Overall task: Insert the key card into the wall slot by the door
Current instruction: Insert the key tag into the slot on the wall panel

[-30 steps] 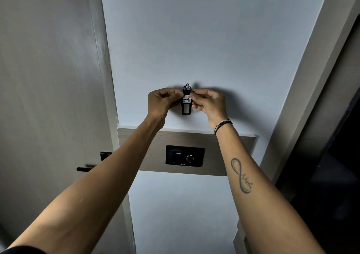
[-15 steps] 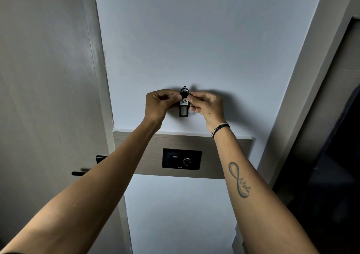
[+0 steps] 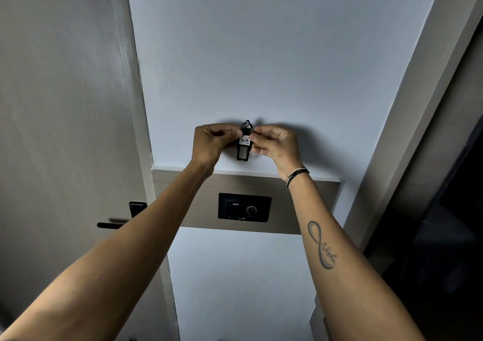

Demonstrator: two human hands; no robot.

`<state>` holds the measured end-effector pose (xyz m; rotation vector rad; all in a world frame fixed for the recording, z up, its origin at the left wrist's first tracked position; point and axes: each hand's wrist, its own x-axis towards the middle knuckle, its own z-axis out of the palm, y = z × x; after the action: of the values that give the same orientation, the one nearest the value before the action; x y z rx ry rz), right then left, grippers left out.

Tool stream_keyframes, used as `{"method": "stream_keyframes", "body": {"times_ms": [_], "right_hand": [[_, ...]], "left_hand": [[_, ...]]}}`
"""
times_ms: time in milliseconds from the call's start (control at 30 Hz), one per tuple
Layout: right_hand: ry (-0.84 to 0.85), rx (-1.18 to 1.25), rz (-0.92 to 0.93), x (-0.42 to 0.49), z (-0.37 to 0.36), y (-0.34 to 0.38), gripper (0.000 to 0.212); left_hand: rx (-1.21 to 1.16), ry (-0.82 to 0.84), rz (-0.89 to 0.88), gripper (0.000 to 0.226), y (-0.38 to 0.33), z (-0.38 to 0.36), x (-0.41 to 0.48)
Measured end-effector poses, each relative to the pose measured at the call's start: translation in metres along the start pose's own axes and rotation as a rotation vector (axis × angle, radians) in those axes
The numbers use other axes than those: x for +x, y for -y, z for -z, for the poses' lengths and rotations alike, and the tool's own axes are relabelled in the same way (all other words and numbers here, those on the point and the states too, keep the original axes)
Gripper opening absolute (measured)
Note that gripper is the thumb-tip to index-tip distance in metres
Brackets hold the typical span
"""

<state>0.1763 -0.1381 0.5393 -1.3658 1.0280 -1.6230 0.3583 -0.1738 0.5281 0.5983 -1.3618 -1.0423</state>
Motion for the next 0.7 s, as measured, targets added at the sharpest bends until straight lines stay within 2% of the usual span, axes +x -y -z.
{"method": "stream_keyframes", "body": {"times_ms": [233,467,567,700], "right_hand": [[-0.017,-0.177,0.006,-0.025,-0.002,-0.048,0.018],[-0.095,-0.346,0.063,-0.048,-0.004,-0.091,0.02],[-0.117,-0.384,0.042,-0.053,-0.005,-0.103,0.018],[-0.112,-0.403,0.012,-0.056,-0.005,-0.113,0.018]], "left_hand": [[0.114,-0.031,0.092,0.027,0.041,0.015,-0.035],[0.223,-0.006,0.122,0.019,0.073,0.027,-0.058],[0.246,-0.022,0.132,0.01,0.083,0.029,-0.064],[0.321,-0.023,0.136,0.011,0.092,0.032,-0.07]]}}
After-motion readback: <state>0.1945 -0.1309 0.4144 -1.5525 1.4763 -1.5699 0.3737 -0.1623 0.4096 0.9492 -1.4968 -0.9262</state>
